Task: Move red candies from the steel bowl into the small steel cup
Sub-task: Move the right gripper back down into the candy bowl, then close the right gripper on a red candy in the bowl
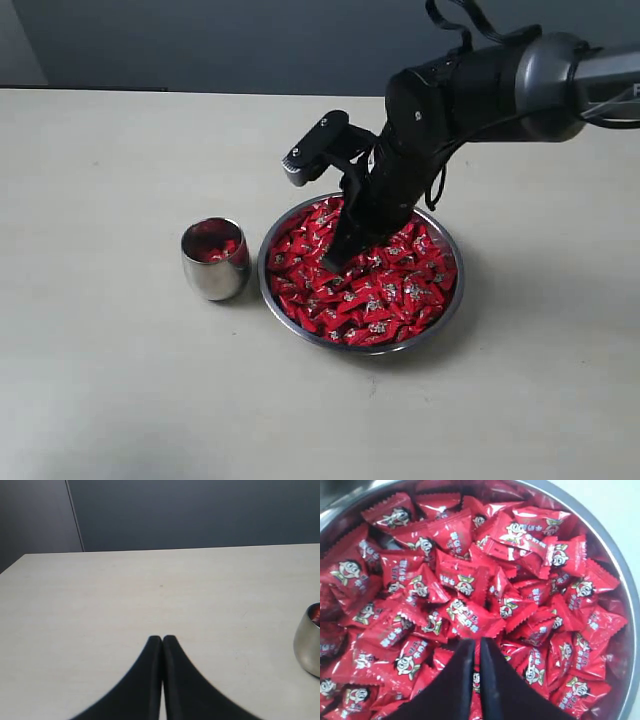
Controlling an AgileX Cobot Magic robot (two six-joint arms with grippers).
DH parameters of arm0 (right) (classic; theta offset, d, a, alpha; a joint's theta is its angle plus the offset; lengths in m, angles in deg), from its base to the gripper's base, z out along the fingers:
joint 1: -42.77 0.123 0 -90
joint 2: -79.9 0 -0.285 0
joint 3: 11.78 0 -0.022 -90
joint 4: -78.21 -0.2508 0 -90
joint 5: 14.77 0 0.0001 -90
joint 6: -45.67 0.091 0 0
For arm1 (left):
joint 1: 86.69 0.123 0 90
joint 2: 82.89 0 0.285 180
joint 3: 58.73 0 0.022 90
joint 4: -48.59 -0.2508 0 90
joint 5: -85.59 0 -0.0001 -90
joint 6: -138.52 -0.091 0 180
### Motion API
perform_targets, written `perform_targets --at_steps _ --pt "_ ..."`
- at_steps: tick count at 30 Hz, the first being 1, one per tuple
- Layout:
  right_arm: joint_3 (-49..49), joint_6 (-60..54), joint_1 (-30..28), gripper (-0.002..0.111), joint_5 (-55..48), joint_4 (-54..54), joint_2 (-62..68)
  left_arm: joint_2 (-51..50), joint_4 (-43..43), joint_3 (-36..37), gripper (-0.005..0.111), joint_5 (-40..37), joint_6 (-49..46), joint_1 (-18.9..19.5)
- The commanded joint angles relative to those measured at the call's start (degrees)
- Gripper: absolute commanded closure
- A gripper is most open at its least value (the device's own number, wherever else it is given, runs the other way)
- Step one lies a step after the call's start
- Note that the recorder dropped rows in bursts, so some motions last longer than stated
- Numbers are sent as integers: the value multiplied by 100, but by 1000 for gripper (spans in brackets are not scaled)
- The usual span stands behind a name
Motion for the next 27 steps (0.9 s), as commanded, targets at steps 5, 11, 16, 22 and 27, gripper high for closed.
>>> perform_targets --at_steps 5,11,16,22,27 --pt "-81 -1661 23 83 -19 -13 50 26 -7 22 106 10 15 -11" --pt "-327 -1788 23 83 -66 33 50 26 -7 22 106 10 15 -11" --pt "-363 -1598 23 83 -122 -312 50 26 -7 22 106 10 15 -11" --pt "-363 1509 23 83 7 -50 59 26 -7 22 106 10 15 -11" --pt "-363 3029 23 83 -328 199 113 26 -7 22 106 10 15 -11"
